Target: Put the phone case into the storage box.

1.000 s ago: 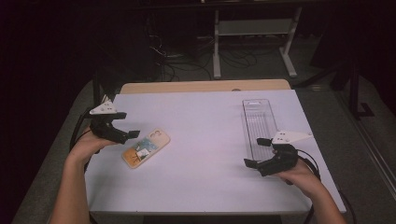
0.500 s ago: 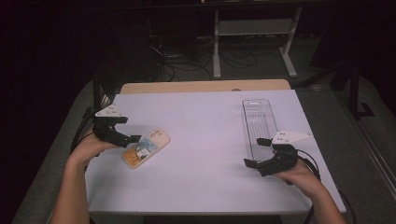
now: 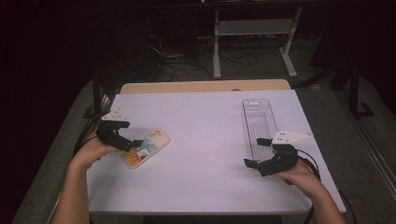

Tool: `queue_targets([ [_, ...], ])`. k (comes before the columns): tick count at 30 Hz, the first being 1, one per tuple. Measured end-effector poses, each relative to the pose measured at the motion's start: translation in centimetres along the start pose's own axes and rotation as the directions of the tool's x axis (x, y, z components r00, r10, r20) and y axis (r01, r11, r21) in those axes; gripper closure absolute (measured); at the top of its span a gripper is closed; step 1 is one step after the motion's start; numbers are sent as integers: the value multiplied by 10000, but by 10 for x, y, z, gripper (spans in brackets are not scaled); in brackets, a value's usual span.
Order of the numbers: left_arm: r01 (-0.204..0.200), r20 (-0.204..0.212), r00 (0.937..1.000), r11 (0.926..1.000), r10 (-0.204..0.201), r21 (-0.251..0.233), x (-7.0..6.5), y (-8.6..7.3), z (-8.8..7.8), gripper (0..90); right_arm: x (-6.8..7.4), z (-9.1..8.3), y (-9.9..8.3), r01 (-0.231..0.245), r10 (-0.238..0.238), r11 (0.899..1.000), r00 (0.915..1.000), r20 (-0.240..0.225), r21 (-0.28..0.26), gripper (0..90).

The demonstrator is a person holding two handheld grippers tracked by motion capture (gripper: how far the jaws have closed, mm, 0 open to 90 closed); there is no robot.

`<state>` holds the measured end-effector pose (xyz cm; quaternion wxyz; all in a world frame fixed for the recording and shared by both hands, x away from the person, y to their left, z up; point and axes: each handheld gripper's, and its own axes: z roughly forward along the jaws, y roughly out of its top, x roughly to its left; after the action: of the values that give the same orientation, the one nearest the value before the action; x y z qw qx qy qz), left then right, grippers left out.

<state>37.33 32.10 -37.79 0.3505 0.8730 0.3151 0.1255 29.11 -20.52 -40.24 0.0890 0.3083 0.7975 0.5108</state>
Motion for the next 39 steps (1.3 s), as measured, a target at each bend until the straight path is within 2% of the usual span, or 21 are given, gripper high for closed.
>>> queue_targets([
  [2, 132, 15, 9999, 9999, -132, -98, -2, -1, 1, 0, 0, 0, 0, -9, 9, 10000, 10000, -14, 3, 31],
  [3, -7, -3, 10000, 10000, 7, 41, -1, -1, 0, 0, 0, 0, 0, -23, 23, 10000, 10000, -14, 8, 30],
  [5, 98, 12, 10000, 9999, -98, -32, -2, -2, 1, 0, 0, 0, 0, -16, 16, 10000, 10000, -14, 8, 31],
  [11, 96, -36, 9999, 9996, -95, 267, -2, -8, 3, 0, 0, 0, 0, -26, 26, 10000, 10000, -15, 1, 31],
  [20, 298, -67, 9995, 9985, -296, 457, -4, -15, 9, 0, 0, 0, 0, -26, 26, 10000, 10000, -17, 0, 32],
  [21, 199, -93, 9998, 9987, -195, 459, -4, -15, 10, 0, 0, 0, 0, -29, 29, 10000, 10000, -19, 1, 32],
  [23, 343, -42, 9994, 9982, -341, 497, -6, -15, 11, 0, 0, 0, 0, -36, 36, 10000, 10000, -17, -12, 32],
  [34, 93, -144, 9999, 9944, -78, 1048, -11, -18, 21, 0, 0, 0, 0, -44, 44, 10000, 10000, 4, -11, 32],
  [39, 74, -164, 9998, 9933, -55, 1154, -13, -20, 27, 0, 0, 0, 0, 14, -14, 10000, 10000, 41, -10, 32],
])
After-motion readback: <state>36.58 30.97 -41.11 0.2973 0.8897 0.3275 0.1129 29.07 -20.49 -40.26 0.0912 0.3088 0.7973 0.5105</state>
